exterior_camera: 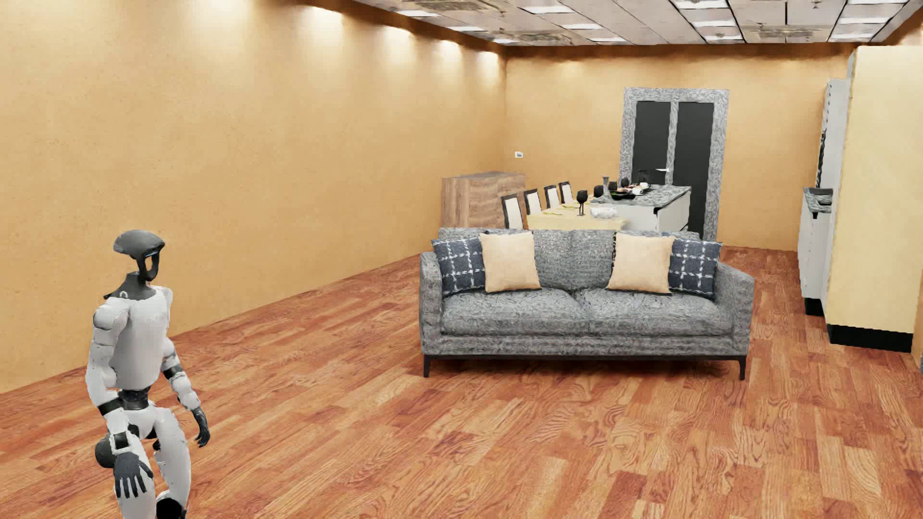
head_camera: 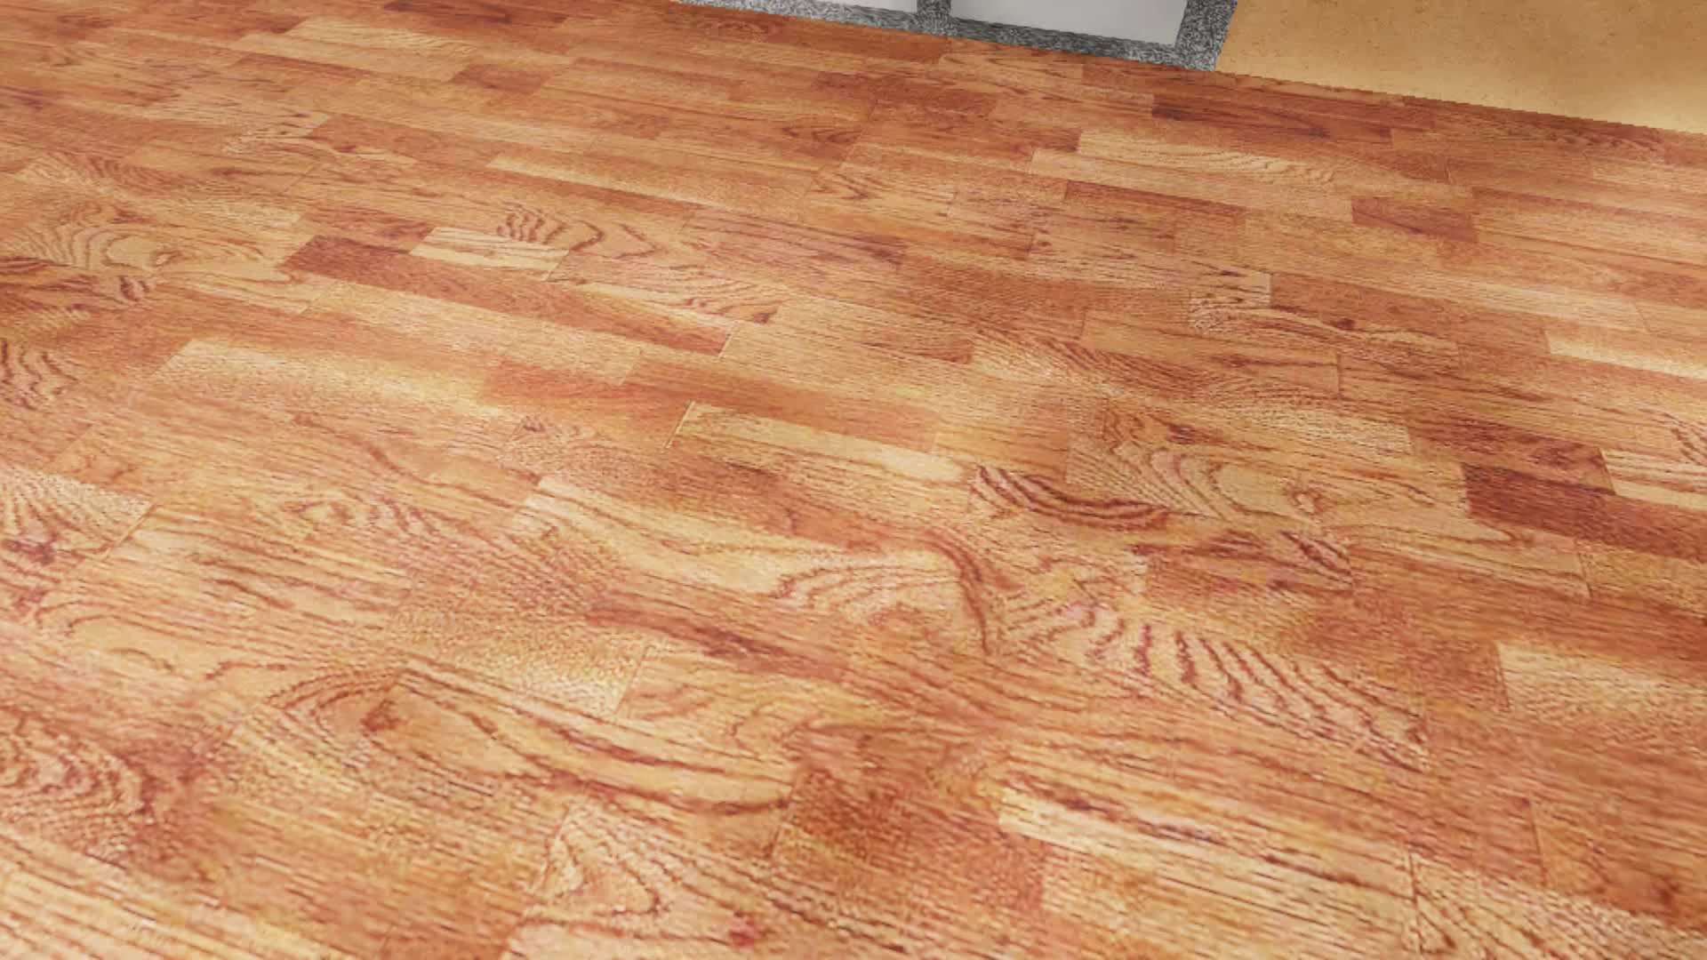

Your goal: Head to the sofa

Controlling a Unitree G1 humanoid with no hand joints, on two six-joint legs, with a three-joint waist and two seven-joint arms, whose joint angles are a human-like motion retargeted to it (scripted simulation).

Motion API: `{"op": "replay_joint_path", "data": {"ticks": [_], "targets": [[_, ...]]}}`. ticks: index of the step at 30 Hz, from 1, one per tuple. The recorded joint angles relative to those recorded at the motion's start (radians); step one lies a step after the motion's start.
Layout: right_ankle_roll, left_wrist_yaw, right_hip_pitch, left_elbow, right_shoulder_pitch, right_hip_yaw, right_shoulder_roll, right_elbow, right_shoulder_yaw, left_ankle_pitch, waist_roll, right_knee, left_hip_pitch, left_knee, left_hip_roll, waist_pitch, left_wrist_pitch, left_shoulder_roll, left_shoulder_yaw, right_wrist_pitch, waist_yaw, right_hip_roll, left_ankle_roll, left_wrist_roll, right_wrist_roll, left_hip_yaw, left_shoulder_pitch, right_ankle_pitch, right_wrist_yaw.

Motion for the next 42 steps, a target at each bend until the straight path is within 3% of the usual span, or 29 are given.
{"op": "replay_joint_path", "data": {"ticks": [1,6,11,14,17,20,22,24,25,26,27,28,29,30,31,32,33,34,35,37,38,39,40,41,42], "targets": [[-0.001,0.017,0.002,-0.019,-0.003,-0.006,-0.002,-0.014,-0.006,-0.003,-0.001,0.003,-0.002,0.005,-0.002,0.000,-0.016,0.000,0.012,-0.008,-0.003,-0.002,-0.001,-0.022,0.005,-0.008,-0.013,-0.004,-0.006],[0.010,0.069,-0.004,-0.101,-0.024,-0.027,-0.008,-0.070,-0.008,-0.057,-0.007,0.036,-0.020,0.054,0.000,0.004,-0.047,0.024,0.005,-0.030,-0.012,-0.009,0.000,-0.022,0.014,-0.030,-0.039,-0.060,-0.022],[-0.011,0.021,0.028,-0.039,-0.019,-0.073,0.012,-0.120,-0.006,-0.119,-0.011,0.042,-0.022,0.095,0.005,0.003,-0.008,0.046,-0.019,-0.033,-0.024,-0.017,-0.023,-0.022,0.044,-0.058,-0.023,-0.137,-0.021],[0.030,-0.014,0.044,0.020,0.014,-0.146,0.012,-0.157,-0.001,-0.139,-0.003,0.047,-0.127,0.257,0.005,0.003,0.017,0.063,-0.030,-0.047,-0.025,-0.040,-0.013,-0.024,0.054,-0.110,-0.022,-0.145,-0.024],[0.060,0.005,0.076,0.008,0.021,-0.243,-0.001,-0.168,0.050,-0.090,0.013,0.043,-0.290,0.510,0.051,0.013,0.007,0.077,-0.009,-0.035,-0.017,-0.074,-0.054,-0.036,0.016,-0.054,0.011,-0.143,-0.049],[0.118,0.024,0.140,-0.052,-0.023,-0.341,-0.040,-0.129,0.157,-0.074,0.016,-0.011,-0.438,0.607,0.151,0.013,-0.010,0.083,0.035,-0.054,0.003,-0.109,-0.001,-0.037,-0.044,0.083,0.077,-0.141,0.015],[0.164,0.038,0.191,-0.115,-0.055,-0.404,-0.051,-0.149,0.184,-0.080,0.011,-0.047,-0.548,0.587,0.227,0.013,-0.032,0.101,0.086,-0.082,0.019,-0.124,0.064,-0.019,-0.043,0.132,0.123,-0.149,0.065],[0.191,0.053,0.236,-0.202,-0.076,-0.451,-0.052,-0.194,0.168,-0.088,0.008,-0.059,-0.646,0.521,0.302,0.016,-0.052,0.115,0.154,-0.098,0.034,-0.130,0.145,0.017,0.000,0.183,0.166,-0.159,0.053],[0.191,0.060,0.256,-0.251,-0.075,-0.462,-0.049,-0.217,0.141,-0.096,0.008,-0.056,-0.685,0.485,0.310,0.018,-0.061,0.123,0.188,-0.101,0.042,-0.126,0.174,0.043,0.034,0.187,0.180,-0.144,0.030],[0.191,0.064,0.282,-0.306,-0.060,-0.467,-0.054,-0.242,0.100,-0.074,0.009,-0.048,-0.710,0.467,0.285,0.019,-0.078,0.130,0.217,-0.102,0.051,-0.130,0.169,0.073,0.071,0.172,0.198,-0.105,0.002],[0.192,0.066,0.303,-0.352,-0.026,-0.476,-0.064,-0.268,0.048,-0.044,0.009,-0.016,-0.703,0.485,0.226,0.018,-0.090,0.121,0.229,-0.103,0.058,-0.157,0.213,0.110,0.101,0.141,0.196,-0.026,-0.032],[0.201,0.068,0.306,-0.372,0.027,-0.474,-0.074,-0.302,-0.001,-0.069,0.007,0.068,-0.677,0.501,0.170,0.017,-0.102,0.099,0.230,-0.094,0.059,-0.220,0.218,0.147,0.122,0.141,0.166,0.104,-0.071],[0.155,0.068,0.276,-0.391,0.085,-0.452,-0.083,-0.320,-0.047,-0.112,-0.001,0.205,-0.635,0.500,0.100,0.017,-0.119,0.075,0.225,-0.083,0.053,-0.308,0.225,0.178,0.135,0.142,0.136,0.289,-0.107],[-0.005,0.066,0.212,-0.416,0.137,-0.452,-0.087,-0.317,-0.080,-0.156,-0.013,0.377,-0.585,0.490,0.030,0.021,-0.140,0.056,0.218,-0.066,0.041,-0.396,0.227,0.205,0.137,0.143,0.109,0.382,-0.126],[-0.086,0.064,0.051,-0.446,0.179,-0.245,-0.092,-0.297,-0.095,-0.194,-0.021,0.603,-0.524,0.466,-0.047,0.031,-0.162,0.041,0.210,-0.041,0.009,-0.335,0.225,0.225,0.126,0.126,0.082,0.283,-0.119],[-0.044,0.065,-0.112,-0.474,0.209,-0.070,-0.095,-0.266,-0.094,-0.219,-0.025,0.790,-0.446,0.417,-0.109,0.040,-0.181,0.029,0.199,-0.016,-0.016,-0.204,0.221,0.234,0.104,0.102,0.052,0.193,-0.088],[0.022,0.067,-0.245,-0.492,0.229,0.011,-0.090,-0.230,-0.087,-0.232,-0.025,0.872,-0.353,0.343,-0.155,0.044,-0.192,0.023,0.188,0.005,-0.032,-0.095,0.213,0.235,0.078,0.074,0.020,0.124,-0.048],[0.055,0.063,-0.362,-0.501,0.244,0.031,-0.076,-0.192,-0.085,-0.238,-0.022,0.865,-0.252,0.263,-0.188,0.046,-0.194,0.023,0.172,0.024,-0.045,-0.032,0.203,0.232,0.059,0.045,-0.013,0.074,-0.007],[0.054,0.048,-0.459,-0.504,0.256,0.033,-0.058,-0.160,-0.089,-0.246,-0.016,0.786,-0.153,0.190,-0.211,0.046,-0.191,0.032,0.147,0.039,-0.058,0.007,0.194,0.232,0.049,0.019,-0.048,0.042,0.033],[0.013,-0.009,-0.580,-0.500,0.292,-0.039,-0.025,-0.137,-0.099,-0.271,-0.004,0.466,0.044,0.076,-0.243,0.050,-0.185,0.065,0.064,0.042,-0.087,-0.007,0.178,0.229,0.032,-0.038,-0.148,0.043,0.112],[-0.041,-0.027,-0.602,-0.486,0.316,-0.078,-0.006,-0.148,-0.103,-0.275,0.001,0.239,0.141,0.027,-0.242,0.056,-0.182,0.080,0.015,0.028,-0.101,-0.008,0.166,0.216,0.019,-0.074,-0.209,0.104,0.134],[0.025,-0.023,-0.606,-0.454,0.341,-0.030,0.018,-0.165,-0.117,-0.276,0.009,0.017,0.237,-0.001,-0.228,0.065,-0.174,0.086,-0.028,0.013,-0.115,0.028,0.147,0.190,0.005,-0.111,-0.265,0.153,0.127],[0.031,0.004,-0.591,-0.398,0.362,0.030,0.048,-0.181,-0.141,-0.242,0.019,-0.117,0.315,0.001,-0.205,0.073,-0.154,0.083,-0.055,0.007,-0.128,0.050,0.134,0.150,-0.007,-0.155,-0.300,0.183,0.095],[0.027,0.040,-0.577,-0.320,0.380,-0.061,0.079,-0.189,-0.166,-0.160,0.022,-0.087,0.374,0.040,-0.182,0.079,-0.118,0.072,-0.065,0.009,-0.135,0.026,0.121,0.103,-0.013,-0.181,-0.310,0.202,0.055],[-0.006,0.079,-0.572,-0.228,0.385,-0.099,0.109,-0.185,-0.182,-0.004,0.028,0.041,0.389,0.146,-0.145,0.086,-0.065,0.063,-0.056,0.014,-0.145,0.011,0.079,0.057,-0.017,-0.202,-0.298,0.315,0.024]]}}
